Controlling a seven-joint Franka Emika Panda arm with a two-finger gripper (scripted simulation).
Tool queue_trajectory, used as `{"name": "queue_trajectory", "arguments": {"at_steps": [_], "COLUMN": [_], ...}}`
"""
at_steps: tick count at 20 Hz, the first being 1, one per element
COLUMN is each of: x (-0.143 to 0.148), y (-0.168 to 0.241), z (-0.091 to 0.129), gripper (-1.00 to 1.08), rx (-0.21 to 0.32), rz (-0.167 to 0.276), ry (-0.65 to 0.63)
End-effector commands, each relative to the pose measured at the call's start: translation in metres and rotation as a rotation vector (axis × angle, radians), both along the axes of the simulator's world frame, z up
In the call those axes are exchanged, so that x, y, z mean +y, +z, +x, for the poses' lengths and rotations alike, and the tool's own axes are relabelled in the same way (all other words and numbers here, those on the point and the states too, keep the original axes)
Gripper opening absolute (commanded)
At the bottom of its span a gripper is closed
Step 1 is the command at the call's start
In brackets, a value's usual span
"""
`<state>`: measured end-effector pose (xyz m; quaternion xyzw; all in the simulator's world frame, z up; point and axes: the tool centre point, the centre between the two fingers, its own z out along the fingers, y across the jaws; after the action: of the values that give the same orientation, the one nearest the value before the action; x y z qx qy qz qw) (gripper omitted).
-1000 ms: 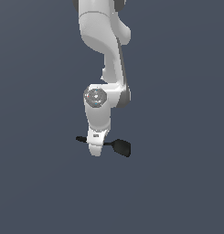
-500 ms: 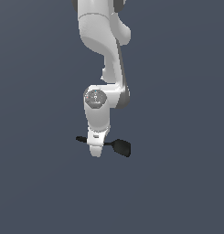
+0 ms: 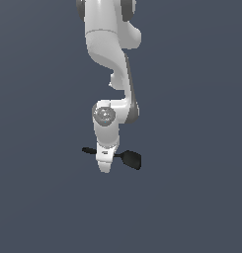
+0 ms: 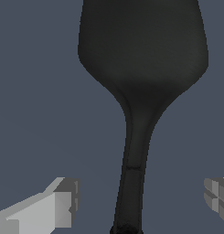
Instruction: Pick up the object and move it to a goal position.
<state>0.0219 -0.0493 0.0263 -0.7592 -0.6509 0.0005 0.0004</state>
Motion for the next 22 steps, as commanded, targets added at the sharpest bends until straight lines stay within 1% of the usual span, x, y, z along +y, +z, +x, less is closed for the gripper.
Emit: {"name": "queue_trajectory", "arguments": {"at_steps": [1,4,5,16,22], "x": [0.0,0.0,0.0,0.0,0.003], "y": [-0.007,-0.009,-0.009,-0.009,0.008], "z": [0.001,0.001,0.001,0.001,0.004], "gripper": [1.0,1.0,-1.0,-1.0,-1.0], "rx": [-0.001,-0.001,-0.001,-0.001,-0.001], "rz": [0.0,0.0,0.0,0.0,0.0], "ry": [0.001,0.001,0.001,0.001,0.001]}}
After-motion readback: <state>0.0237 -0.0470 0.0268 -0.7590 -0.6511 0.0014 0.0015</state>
